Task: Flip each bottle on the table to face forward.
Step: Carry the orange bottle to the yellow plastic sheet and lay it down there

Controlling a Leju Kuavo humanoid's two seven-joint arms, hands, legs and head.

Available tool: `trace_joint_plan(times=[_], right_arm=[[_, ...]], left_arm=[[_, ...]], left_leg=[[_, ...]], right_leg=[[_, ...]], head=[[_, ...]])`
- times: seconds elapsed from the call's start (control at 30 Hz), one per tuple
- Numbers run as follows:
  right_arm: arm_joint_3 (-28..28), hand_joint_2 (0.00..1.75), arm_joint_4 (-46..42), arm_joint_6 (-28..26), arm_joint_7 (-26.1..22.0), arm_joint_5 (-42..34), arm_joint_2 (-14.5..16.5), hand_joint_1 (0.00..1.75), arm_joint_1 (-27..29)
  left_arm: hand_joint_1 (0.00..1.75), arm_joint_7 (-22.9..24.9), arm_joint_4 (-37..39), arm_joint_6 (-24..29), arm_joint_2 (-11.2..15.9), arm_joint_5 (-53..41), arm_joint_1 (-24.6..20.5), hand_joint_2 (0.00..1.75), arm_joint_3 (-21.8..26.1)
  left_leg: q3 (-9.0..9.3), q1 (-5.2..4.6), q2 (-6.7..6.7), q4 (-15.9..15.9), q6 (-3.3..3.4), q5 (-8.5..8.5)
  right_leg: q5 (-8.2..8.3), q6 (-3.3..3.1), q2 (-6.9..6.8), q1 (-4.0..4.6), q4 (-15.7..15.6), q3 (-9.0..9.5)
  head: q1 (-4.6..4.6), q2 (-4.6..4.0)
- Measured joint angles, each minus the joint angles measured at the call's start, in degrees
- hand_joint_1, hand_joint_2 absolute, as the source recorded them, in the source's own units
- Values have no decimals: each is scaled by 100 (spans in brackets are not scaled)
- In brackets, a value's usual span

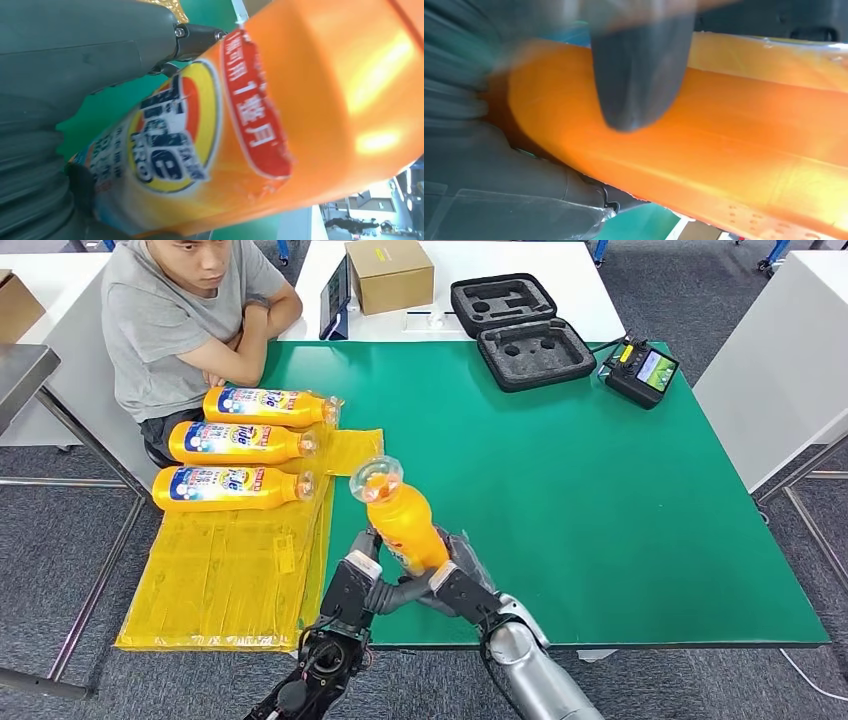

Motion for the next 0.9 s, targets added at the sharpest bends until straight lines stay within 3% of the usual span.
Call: trace_joint_plan(times=[0.13, 0.27, 0.3, 0.4, 0.43, 0.63, 0.77, 0.9], right_arm=[[96, 175, 110, -136, 38, 103, 38, 161, -41], [157, 175, 233, -230, 41, 150, 57, 139, -102], [172, 175, 259, -240, 41, 156, 61, 123, -115], [212, 175, 321, -276, 41, 164, 66, 55, -137], [223, 175, 334, -288, 43, 166, 69, 47, -138], [296, 175, 398, -305, 91, 190, 91, 43, -98], [324, 175, 414, -311, 96, 191, 91, 3, -93], [365, 175, 432, -380, 119, 200, 102, 0, -66]], left_arm=[[0, -1, -2, -4, 0, 46, 14, 175, 84], [0, -2, -2, -32, 0, 48, 36, 175, 154], [6, -2, -2, -39, -1, 48, 41, 175, 168], [110, -1, -2, -68, -2, 52, 58, 175, 198], [140, -1, -2, -80, -2, 55, 62, 175, 202], [138, -17, -34, -145, -22, 57, 65, 175, 206], [163, -17, -56, -154, -22, 57, 66, 175, 208], [171, -17, -85, -192, -22, 73, 62, 175, 209]], left_leg=[[0, 0, 0, 0, 0, 0], [0, 0, 0, 0, 0, 0], [0, 0, 0, 0, 0, 0], [1, 0, 0, 0, 0, 0], [1, 0, 0, 0, 0, 0], [1, 0, 1, 0, 0, 0], [1, 0, 1, 0, 0, 0], [1, 0, 1, 0, 0, 0]], right_leg=[[0, 0, 0, 0, 0, -1], [0, 0, 0, -1, 0, -1], [0, 0, 0, -1, 0, -1], [0, 0, 0, -1, 0, -1], [0, 0, 0, -1, 0, -1], [0, 0, 1, 0, 0, -1], [0, 0, 1, 0, 0, -2], [0, 0, 1, 0, 0, -1]], head=[[1, 0], [1, 0], [1, 0], [1, 0], [1, 0], [1, 0], [1, 0], [1, 0]])
